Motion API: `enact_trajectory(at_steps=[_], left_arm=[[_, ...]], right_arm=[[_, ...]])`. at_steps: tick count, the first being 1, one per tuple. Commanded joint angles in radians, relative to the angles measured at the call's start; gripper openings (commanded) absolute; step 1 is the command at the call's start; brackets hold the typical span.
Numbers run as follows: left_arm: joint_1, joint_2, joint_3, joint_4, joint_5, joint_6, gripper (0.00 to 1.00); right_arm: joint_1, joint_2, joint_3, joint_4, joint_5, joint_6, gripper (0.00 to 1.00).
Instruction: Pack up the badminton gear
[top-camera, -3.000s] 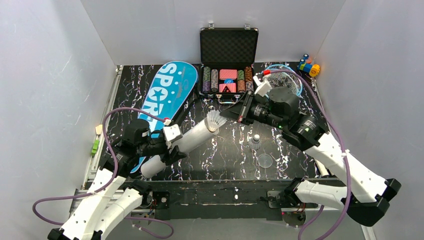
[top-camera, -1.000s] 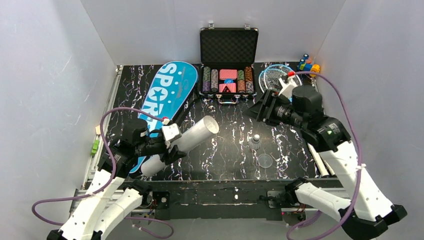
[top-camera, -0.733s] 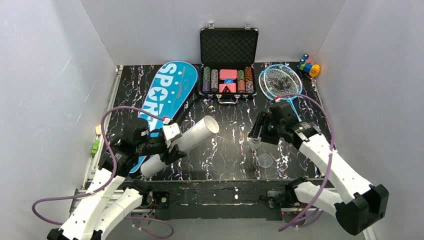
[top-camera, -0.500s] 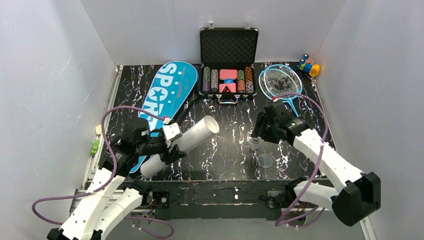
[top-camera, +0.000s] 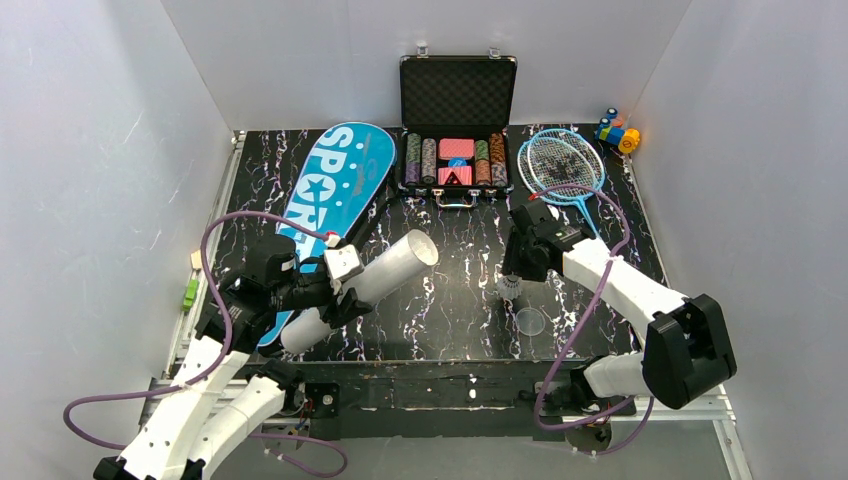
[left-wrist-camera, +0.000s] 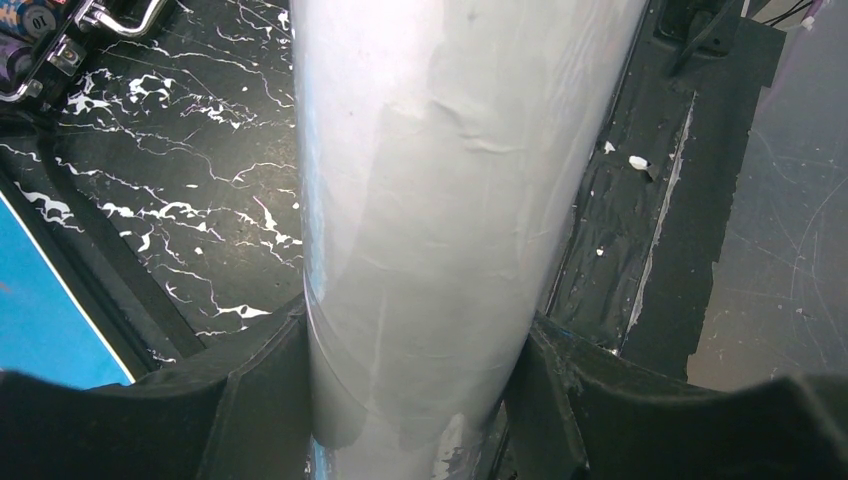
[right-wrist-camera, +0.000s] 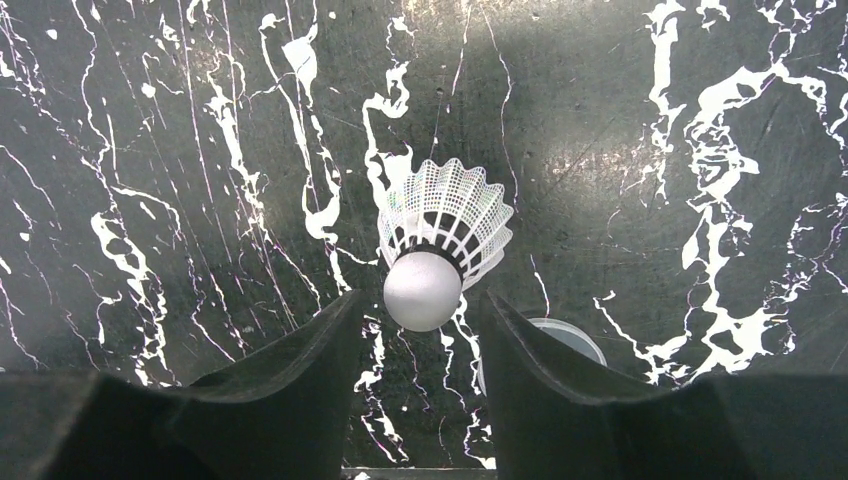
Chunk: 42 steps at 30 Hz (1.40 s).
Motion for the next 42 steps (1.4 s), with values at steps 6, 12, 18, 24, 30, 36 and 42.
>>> enact_trajectory(at_steps=[6,12,18,24,30,36,42], left_arm=[[0.001,-0.005,0.051,0.017,0.006,0.005,0.27],[0.0,-0.008,0.05,0.016,0.008,0.003,0.27],[0.001,-0.012,0.046,0.017,0.007,0.002,0.27],[0.001,-0.017,0.043,0.014,0.004,0.002,0.27],[0.001,-0.022,0.043,0.009,0.0,0.007,0.27],[0.001,-0.022,0.047,0.005,-0.001,0.008,0.27],[0.001,-0.026,0.044,0.004,-0.003,0.008,0.27]], right_arm=[[-0.001,-0.005,0.022,0.031,0.0,-0.012,0.43],[0.0,-0.042,0.046,0.017,-0.028,-0.018,0.25],[0.0,-0.113,0.029,0.166,-0.315,0.016,0.21],[-0.021,-0.043,-0.028,0.423,-0.631,0.148,0.19],[-0.044,0.114,-0.17,0.811,-0.854,0.369,0.19],[-0.08,0.247,-0.251,1.034,-0.932,0.5,0.19],[-0.109,0.218,-0.149,0.701,-0.827,0.307,0.35]])
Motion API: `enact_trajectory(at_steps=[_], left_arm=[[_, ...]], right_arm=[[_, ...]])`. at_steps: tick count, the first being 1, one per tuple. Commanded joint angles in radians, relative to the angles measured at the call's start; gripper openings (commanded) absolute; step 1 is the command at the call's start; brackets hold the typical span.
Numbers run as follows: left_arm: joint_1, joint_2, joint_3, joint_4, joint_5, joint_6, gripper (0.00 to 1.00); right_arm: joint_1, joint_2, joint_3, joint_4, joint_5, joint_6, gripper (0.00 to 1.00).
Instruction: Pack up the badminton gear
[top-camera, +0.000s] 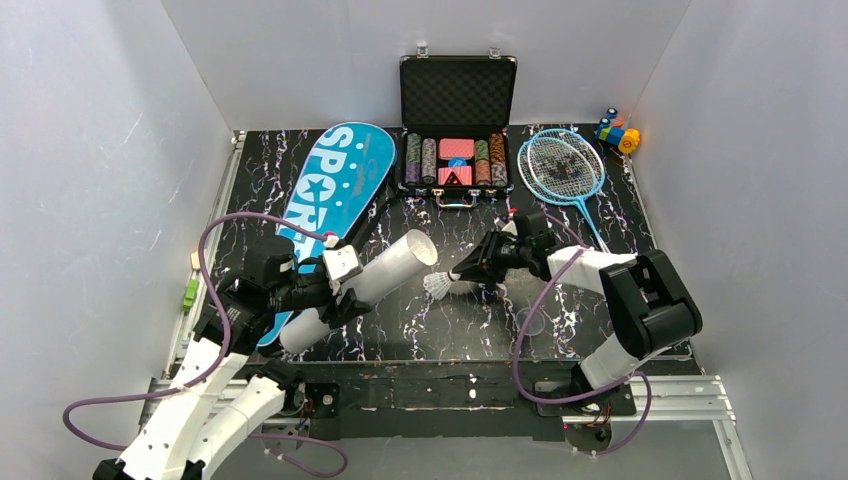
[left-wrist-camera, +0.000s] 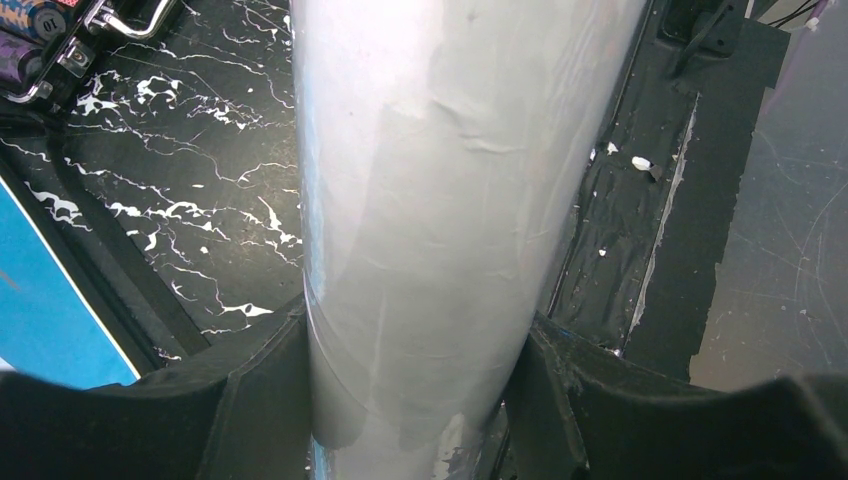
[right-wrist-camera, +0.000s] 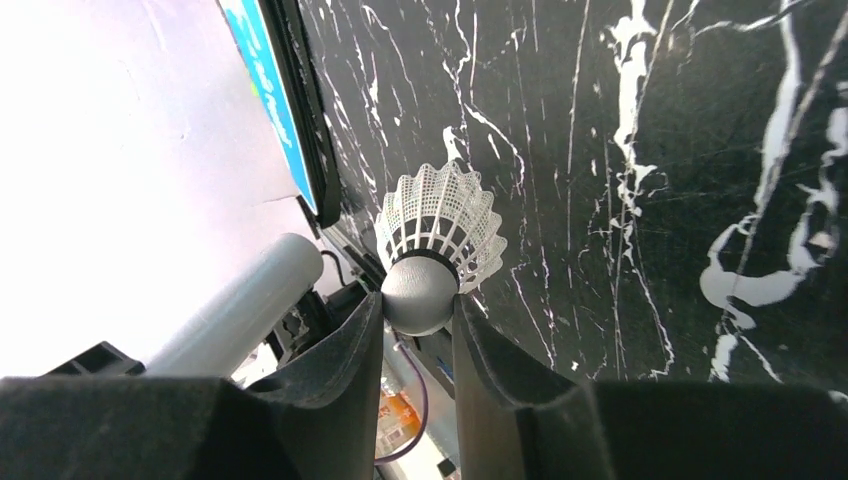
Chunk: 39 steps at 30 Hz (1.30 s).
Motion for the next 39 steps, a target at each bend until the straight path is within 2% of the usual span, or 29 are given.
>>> enact_trajectory(at_steps=[1,6,14,18,21,25,30,34,39], left_arm=[[0.001,-0.018,0.037,0.009,0.005,0.009,0.27],[0.001,-0.013,0.036,0.017,0.013,0.004,0.27],[0.001,-0.019,0.033,0.011,0.008,0.01,0.27],[0.001,-0.015,0.033,0.012,0.009,0.008,0.27],[0.001,-0.014,0.029,0.015,0.01,0.006,0.27],[0.001,-0.016,0.025,0.016,0.008,0.007,0.27],[0.001,-0.01,0.029,0.014,0.009,-0.008,0.28],[0.001,-0.014,0.031,0.012,0.006,-0.007,0.28],[0.001,-0.025,0.033,-0.012,0.02,-0.006,0.29]], right_arm=[[-0.017,-0.04,0.116,-0.181,0.061,-0.142,0.39],[-0.029,0.007,0.242,-0.456,0.189,-0.303,0.61],[-0.04,-0.013,0.344,-0.638,0.353,-0.406,0.65],[-0.022,-0.099,0.369,-0.662,0.406,-0.442,0.74],[0.058,-0.135,0.411,-0.72,0.537,-0.477,0.81],[0.234,-0.138,0.421,-0.717,0.712,-0.514,0.84],[0.395,-0.105,0.391,-0.634,0.888,-0.567,0.86],[0.462,-0.044,0.398,-0.609,1.026,-0.602,0.84],[0.473,0.01,0.388,-0.557,1.068,-0.619,0.76]])
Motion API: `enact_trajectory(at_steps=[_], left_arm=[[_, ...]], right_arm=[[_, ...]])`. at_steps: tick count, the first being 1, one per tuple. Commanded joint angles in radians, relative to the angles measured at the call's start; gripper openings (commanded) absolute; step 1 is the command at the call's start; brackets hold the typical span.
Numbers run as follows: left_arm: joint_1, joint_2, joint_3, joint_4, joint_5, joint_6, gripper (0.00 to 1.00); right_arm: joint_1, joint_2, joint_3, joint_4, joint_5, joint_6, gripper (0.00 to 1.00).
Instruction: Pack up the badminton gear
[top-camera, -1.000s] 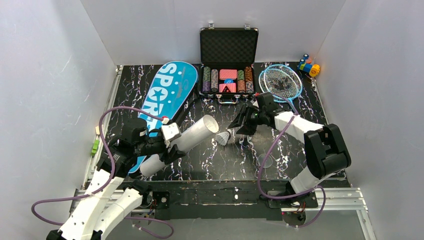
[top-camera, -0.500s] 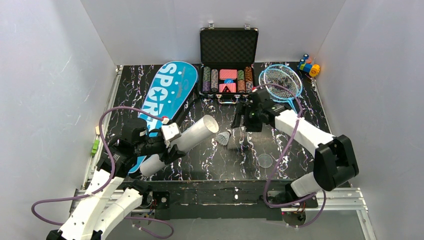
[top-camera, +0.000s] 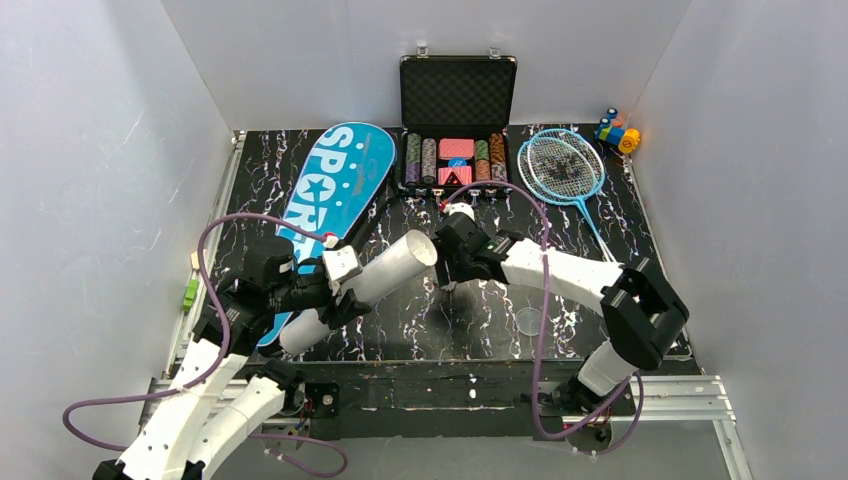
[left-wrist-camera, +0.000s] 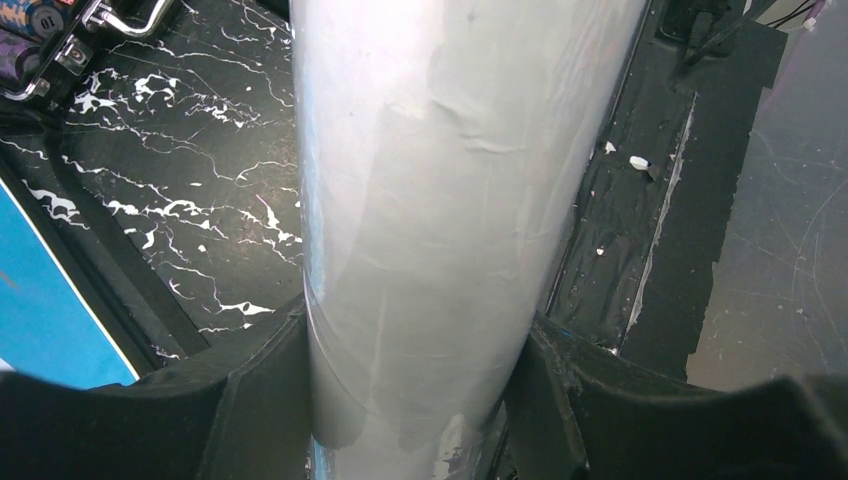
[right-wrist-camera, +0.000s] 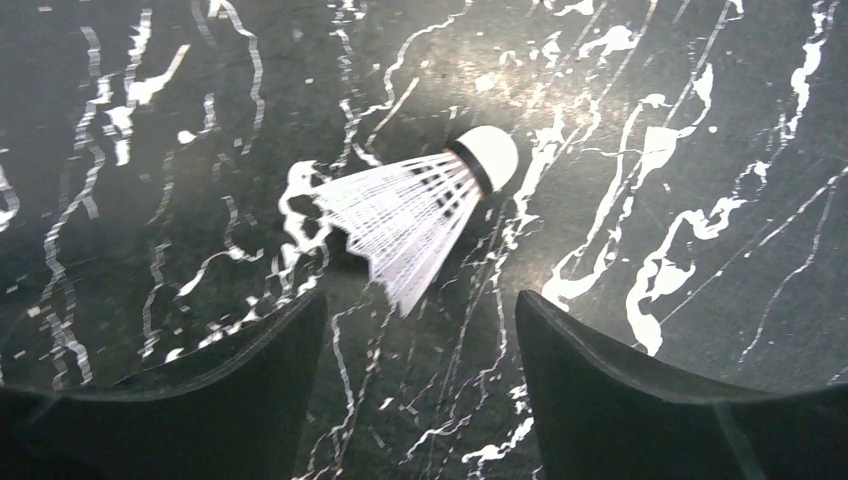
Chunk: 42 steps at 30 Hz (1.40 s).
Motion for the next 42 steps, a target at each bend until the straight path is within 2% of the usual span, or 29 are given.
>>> enact_trajectory(at_steps=[1,8,18,20,28,31,32,35,42], left_arm=[[0.001,-0.022,0.032,-0.013,0.013,-0.004,0.29],[0.001,-0.031,0.021,-0.019,0.003,-0.004,0.3],[0.001,-0.032,0.02,-0.019,-0.007,0.014,0.3],[0.001,-0.035,0.01,-0.013,-0.02,0.024,0.31],[0.001,-0.069,-0.027,-0.02,-0.007,0.075,0.3],[0.001,-0.098,-0.063,-0.005,0.006,0.08,0.3],[0.001,-0.1,-0.067,-0.006,0.006,0.08,0.3],[0.001,-0.096,-0.061,-0.021,0.012,0.084,0.29],[0.002,-0.111,-0.096,-0.037,0.01,0.119,0.27]], right_arm=[[0.004,0.039,-0.008,0.073,0.119,-0.037,0.74],[0.011,0.086,-0.01,0.114,0.153,0.0,0.54],[0.018,0.06,-0.017,0.133,0.183,0.001,0.07],[0.018,0.044,-0.014,0.12,0.202,-0.004,0.01],[0.0,-0.161,0.009,0.004,0.206,-0.022,0.01],[-0.041,-0.279,0.019,-0.065,0.101,-0.007,0.01],[-0.073,-0.368,0.005,-0.089,0.006,-0.007,0.01],[-0.145,-0.49,0.007,-0.155,-0.169,-0.013,0.01],[-0.23,-0.62,0.176,-0.379,-0.406,-0.003,0.01]])
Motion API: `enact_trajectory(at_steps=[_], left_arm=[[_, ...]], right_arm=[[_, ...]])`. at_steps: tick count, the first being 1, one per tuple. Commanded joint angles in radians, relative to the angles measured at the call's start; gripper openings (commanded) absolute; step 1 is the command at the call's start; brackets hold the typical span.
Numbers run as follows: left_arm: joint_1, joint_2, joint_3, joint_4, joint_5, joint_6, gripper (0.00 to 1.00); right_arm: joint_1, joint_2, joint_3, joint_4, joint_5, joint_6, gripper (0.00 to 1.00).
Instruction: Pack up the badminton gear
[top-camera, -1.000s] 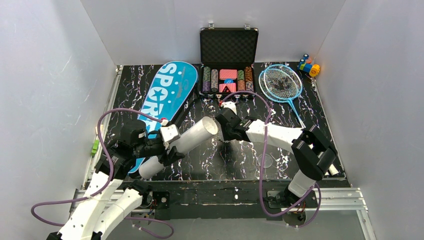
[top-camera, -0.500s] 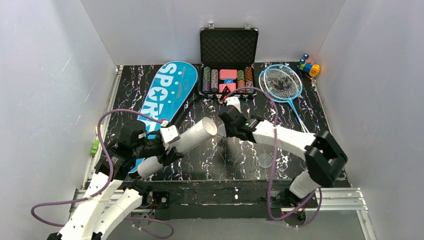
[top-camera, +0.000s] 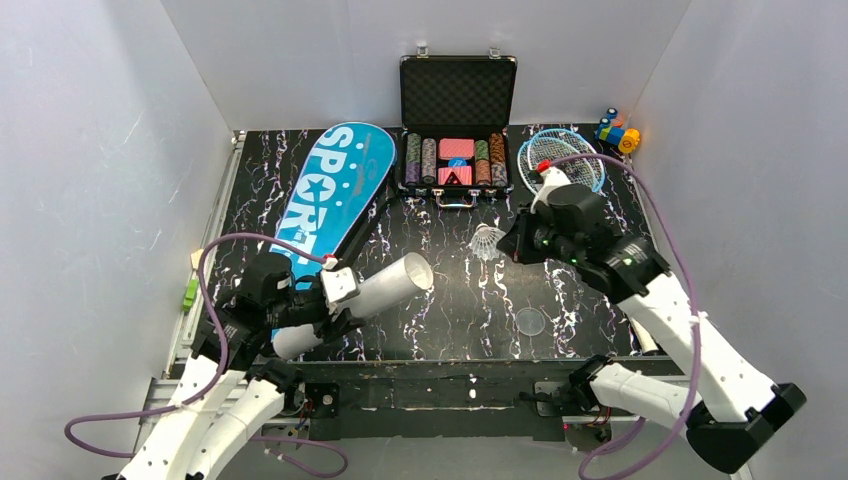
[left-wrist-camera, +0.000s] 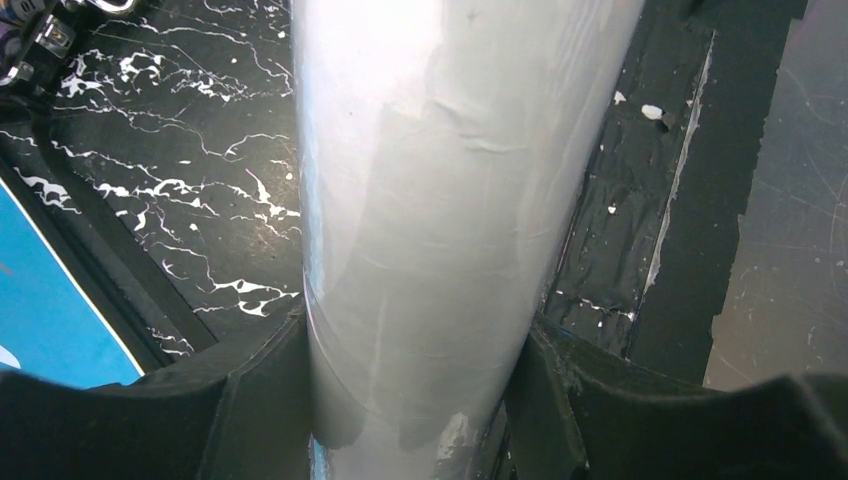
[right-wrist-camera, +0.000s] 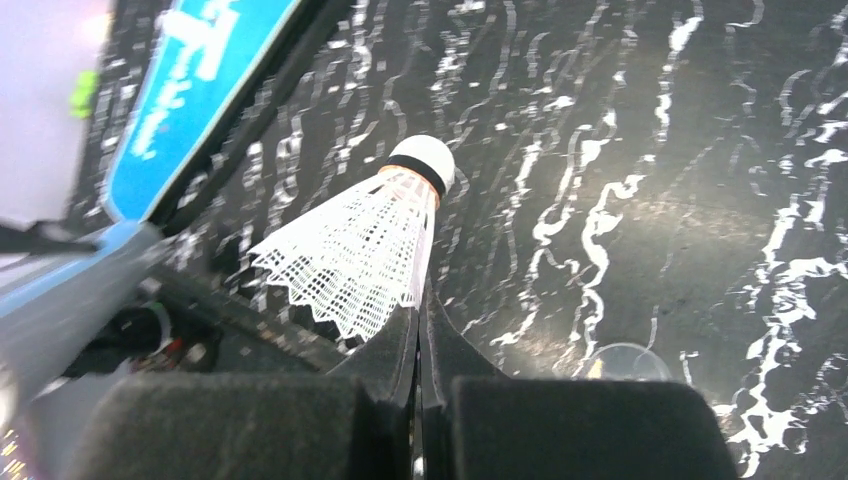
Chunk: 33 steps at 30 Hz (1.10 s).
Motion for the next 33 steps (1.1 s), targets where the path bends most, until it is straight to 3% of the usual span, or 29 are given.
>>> enact_trajectory(at_steps=[1,5,15,26,33], left_arm=[[0.001,-0.014,-0.019,0.006,0.015,0.048,0.27],[0.001,-0.035,-0.036,0.016,0.02,0.086,0.27],[0.001,-0.075,-0.056,-0.016,0.044,0.189,0.25],[0.001,-0.036,-0.041,0.005,0.049,0.191,0.22],[0.001,-0.027,-0.032,0.03,0.058,0.173,0.21]], right_arm=[[-0.019,-0.064,0.14,-0.14,-0.237,0.01,0.01],[-0.02,-0.07,0.216,-0.166,-0.415,0.053,0.01],[-0.019,-0.061,0.189,-0.021,-0.786,0.158,0.01],[-0.018,-0.066,0.121,-0.017,-0.901,0.186,0.01],[0.02,-0.034,0.058,0.105,-0.917,0.259,0.01]])
